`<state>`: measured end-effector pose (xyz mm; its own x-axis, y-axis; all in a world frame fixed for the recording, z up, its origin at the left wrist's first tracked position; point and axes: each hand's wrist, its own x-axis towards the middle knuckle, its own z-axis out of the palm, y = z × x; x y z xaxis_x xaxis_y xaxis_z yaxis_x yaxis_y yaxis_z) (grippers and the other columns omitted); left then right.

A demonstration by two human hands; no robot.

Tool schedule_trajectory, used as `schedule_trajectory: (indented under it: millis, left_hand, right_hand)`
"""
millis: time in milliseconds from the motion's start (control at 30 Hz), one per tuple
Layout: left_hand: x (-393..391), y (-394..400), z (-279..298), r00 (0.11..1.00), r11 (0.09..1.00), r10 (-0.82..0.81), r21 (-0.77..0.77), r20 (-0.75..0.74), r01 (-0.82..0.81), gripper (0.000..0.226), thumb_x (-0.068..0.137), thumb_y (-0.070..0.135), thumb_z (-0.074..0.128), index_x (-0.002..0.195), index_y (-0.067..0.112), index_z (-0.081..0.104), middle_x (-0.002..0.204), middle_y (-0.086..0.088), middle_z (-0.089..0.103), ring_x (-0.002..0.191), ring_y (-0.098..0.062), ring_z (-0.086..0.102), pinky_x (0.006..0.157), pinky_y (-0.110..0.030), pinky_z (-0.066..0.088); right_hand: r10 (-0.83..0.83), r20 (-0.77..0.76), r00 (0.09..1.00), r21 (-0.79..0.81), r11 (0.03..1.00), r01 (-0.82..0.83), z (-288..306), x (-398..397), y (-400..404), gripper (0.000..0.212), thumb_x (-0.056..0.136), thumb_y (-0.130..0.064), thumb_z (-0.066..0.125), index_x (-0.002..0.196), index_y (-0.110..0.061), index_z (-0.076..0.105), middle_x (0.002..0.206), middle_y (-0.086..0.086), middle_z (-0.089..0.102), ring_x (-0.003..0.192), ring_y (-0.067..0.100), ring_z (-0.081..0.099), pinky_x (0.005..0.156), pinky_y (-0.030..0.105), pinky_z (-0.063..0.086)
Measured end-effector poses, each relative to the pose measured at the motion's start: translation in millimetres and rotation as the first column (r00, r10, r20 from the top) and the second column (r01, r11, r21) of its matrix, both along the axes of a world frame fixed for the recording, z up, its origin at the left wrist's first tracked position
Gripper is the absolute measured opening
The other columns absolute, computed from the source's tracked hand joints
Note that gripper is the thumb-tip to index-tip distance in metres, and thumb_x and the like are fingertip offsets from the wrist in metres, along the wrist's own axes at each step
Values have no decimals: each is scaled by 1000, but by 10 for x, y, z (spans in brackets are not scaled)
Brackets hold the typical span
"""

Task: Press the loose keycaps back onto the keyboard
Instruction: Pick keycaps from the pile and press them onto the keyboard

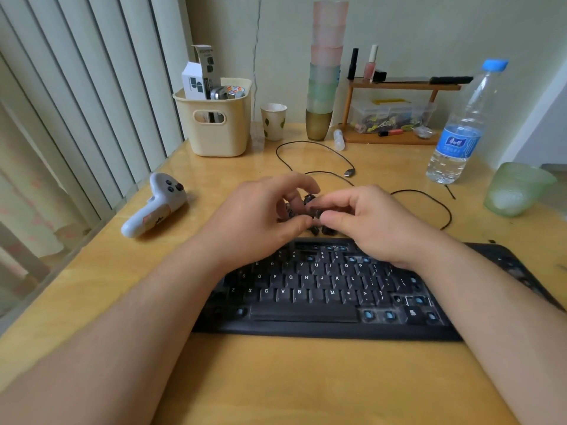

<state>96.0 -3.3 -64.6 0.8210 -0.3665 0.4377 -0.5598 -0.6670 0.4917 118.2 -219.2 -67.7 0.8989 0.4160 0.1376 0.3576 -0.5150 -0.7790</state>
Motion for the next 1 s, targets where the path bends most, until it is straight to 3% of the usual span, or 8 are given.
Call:
schedule_trajectory:
  millis: [67,133,200,267,433,633,800,1000]
  left_hand:
    - [-7,-29,-4,998,1000,-26,-13,61,27,36,87,32,80,119,37,66,90,13,64,85,-11,62,76,-32,53]
    - [-16,-47,4,994,999,-21,-30,106,24,41,86,31,82,123,39,67,92,13,64,85,-12,62,75,-29,53]
    - [-38,-82,16,989,999,-7,-49,146,14,40,89,36,79,128,39,68,91,14,63,84,-12,61,74,-22,50]
    - [-59,-125,7,986,998,5,-61,166,6,36,92,41,76,128,37,70,89,16,63,83,-10,62,72,-20,49]
    - [-68,-170,-17,995,988,-3,-152,102,18,33,90,38,79,122,36,74,89,16,68,87,-12,64,72,-8,39]
    - [-96,-174,-6,1000,974,-9,-226,27,15,18,90,30,80,105,39,75,87,22,73,81,-4,66,70,-8,42]
    - [-95,-149,-10,1000,979,11,-202,4,-10,17,91,27,79,108,31,76,89,20,76,89,-1,71,76,-8,44]
    - [-101,-136,8,999,989,49,-138,14,-46,17,90,27,80,107,29,77,86,21,75,86,6,69,76,-2,40]
  right_hand:
    - [-29,-11,1000,81,996,30,-11,-23,4,23,104,-20,60,102,-33,80,95,-17,76,90,3,64,86,31,47]
    - [-55,-49,997,212,975,64,19,-26,-14,27,106,-14,54,105,-25,80,90,-7,77,78,8,56,74,29,44]
    - [-48,-145,988,365,926,98,35,-53,-22,31,107,-8,50,110,-22,78,90,0,75,75,10,53,67,26,42]
    - [-50,-174,983,415,902,119,14,-72,-24,32,107,-6,50,112,-23,76,88,4,73,74,10,55,66,26,43]
    - [-58,-170,984,426,896,126,19,-117,-64,24,105,-5,54,106,-23,70,85,4,75,73,12,61,67,28,48]
    - [-71,-120,990,364,925,111,83,-187,-90,17,103,-3,56,103,-17,66,81,6,76,71,14,63,64,27,50]
    - [-80,-103,991,324,940,110,108,-228,-79,18,97,-1,67,105,-17,67,82,3,79,71,14,68,68,25,56]
    - [-178,138,974,101,981,165,109,-242,-79,18,86,-23,83,97,-33,72,81,-13,77,75,7,73,79,31,60]
